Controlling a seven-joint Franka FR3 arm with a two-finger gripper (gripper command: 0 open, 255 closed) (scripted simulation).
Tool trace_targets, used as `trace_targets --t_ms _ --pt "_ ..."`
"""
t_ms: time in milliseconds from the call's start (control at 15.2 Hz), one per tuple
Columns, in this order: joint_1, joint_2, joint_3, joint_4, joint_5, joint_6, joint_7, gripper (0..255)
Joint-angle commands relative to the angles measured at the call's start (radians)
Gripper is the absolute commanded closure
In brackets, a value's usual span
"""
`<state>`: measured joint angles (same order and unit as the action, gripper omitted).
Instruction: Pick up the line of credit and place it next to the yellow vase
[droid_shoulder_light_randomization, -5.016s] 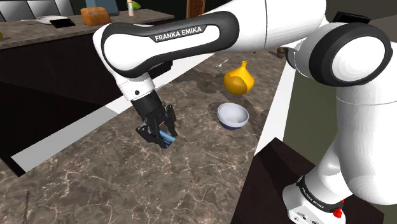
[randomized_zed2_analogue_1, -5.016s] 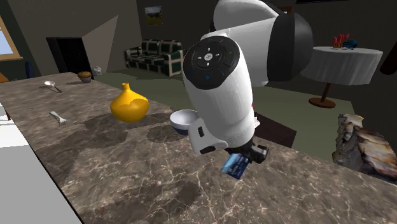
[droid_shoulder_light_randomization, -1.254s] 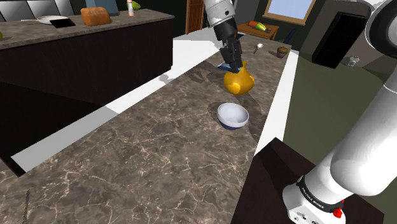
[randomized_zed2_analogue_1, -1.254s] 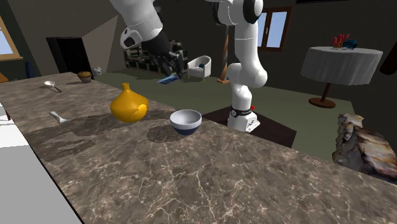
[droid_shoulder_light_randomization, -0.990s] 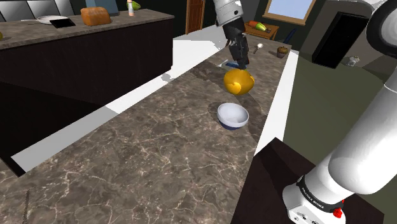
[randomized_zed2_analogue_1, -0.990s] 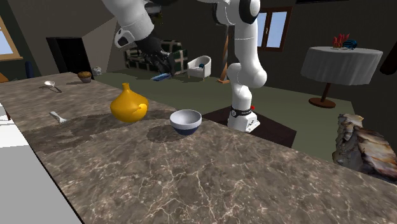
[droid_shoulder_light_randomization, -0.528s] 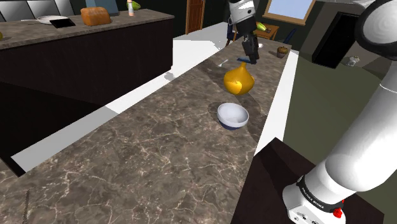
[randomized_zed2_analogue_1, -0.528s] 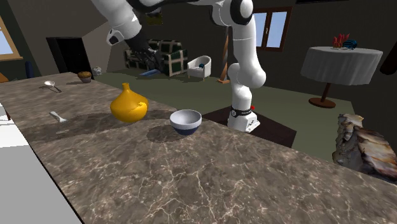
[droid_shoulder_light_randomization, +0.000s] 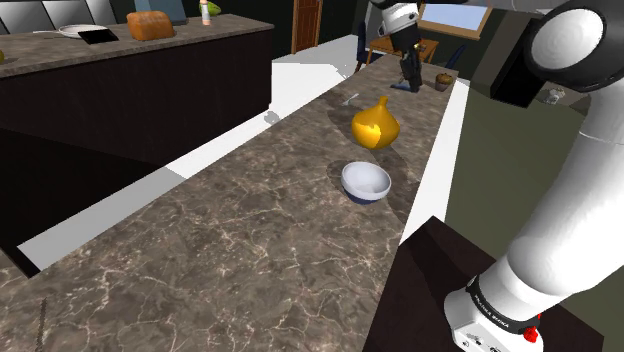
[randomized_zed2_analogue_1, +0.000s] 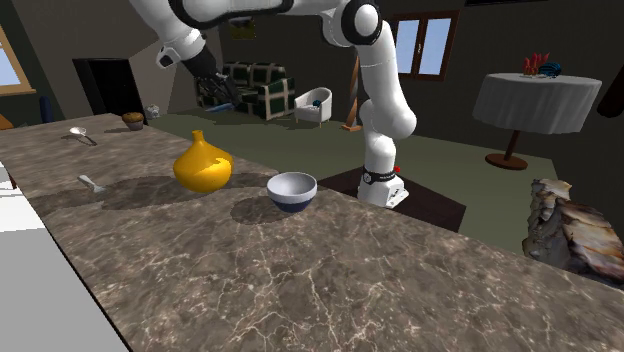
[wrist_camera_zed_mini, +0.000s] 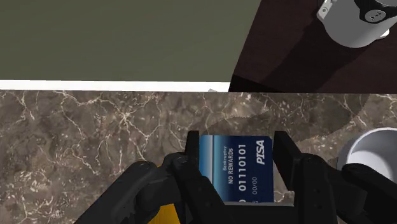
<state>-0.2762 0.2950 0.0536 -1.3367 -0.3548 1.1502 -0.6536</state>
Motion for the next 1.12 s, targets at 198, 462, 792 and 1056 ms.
trace_targets --t_ms 198,462,792,1056 --pt "-0.059 0.101 -0.04 0.144 -0.043 -0.004 -0.119 255" --pt "-0.104 0.211 -0.068 0.307 -0.069 -0.024 -0.213 255" --pt "-0.111 0.184 -0.063 0.198 -0.059 0.051 -0.18 255" --pt "-0.116 0.171 -0.061 0.126 -0.053 0.106 -0.157 255"
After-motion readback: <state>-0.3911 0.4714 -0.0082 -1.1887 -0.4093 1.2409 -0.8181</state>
